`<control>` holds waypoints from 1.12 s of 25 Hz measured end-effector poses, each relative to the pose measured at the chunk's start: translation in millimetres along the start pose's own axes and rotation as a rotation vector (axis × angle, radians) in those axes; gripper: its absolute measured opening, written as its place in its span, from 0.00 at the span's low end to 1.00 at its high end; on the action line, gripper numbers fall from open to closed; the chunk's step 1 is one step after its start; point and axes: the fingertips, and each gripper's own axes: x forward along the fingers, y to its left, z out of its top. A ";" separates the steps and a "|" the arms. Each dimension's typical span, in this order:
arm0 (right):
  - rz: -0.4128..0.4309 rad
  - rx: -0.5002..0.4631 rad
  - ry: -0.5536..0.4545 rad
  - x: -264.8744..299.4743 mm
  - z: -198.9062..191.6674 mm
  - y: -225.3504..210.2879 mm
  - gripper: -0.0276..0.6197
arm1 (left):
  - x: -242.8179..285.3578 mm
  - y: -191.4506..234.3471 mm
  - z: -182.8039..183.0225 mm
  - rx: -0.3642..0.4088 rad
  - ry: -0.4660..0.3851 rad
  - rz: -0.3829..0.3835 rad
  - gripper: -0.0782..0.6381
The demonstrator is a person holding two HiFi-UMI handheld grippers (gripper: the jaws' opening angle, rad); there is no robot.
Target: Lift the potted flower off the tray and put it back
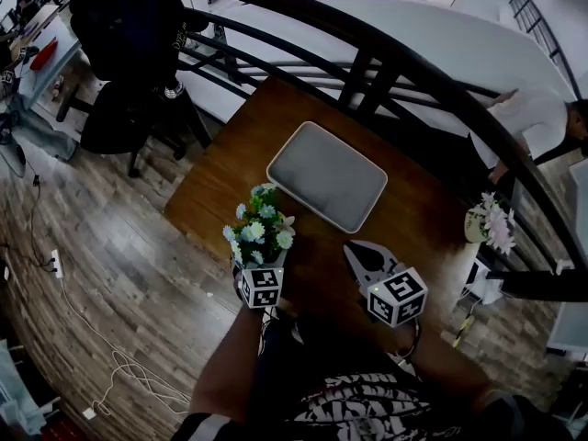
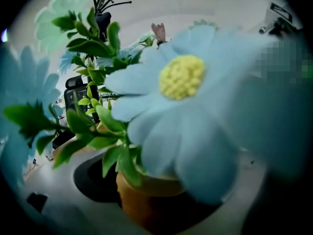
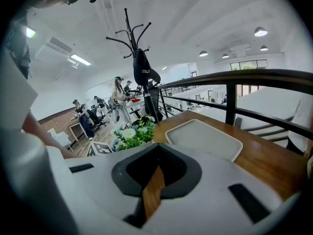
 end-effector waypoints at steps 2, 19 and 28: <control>0.012 -0.006 0.002 2.0 0.9 2.0 0.04 | -5.3 -0.7 1.4 -0.008 -0.016 -0.001 0.77; 0.100 0.034 -0.070 -1.7 3.5 -21.2 0.04 | -2.4 -18.1 73.4 -0.016 -0.045 0.036 0.77; 0.074 0.062 -0.088 2.3 8.3 -39.0 0.04 | 33.0 -36.2 102.4 0.028 -0.066 -0.015 0.77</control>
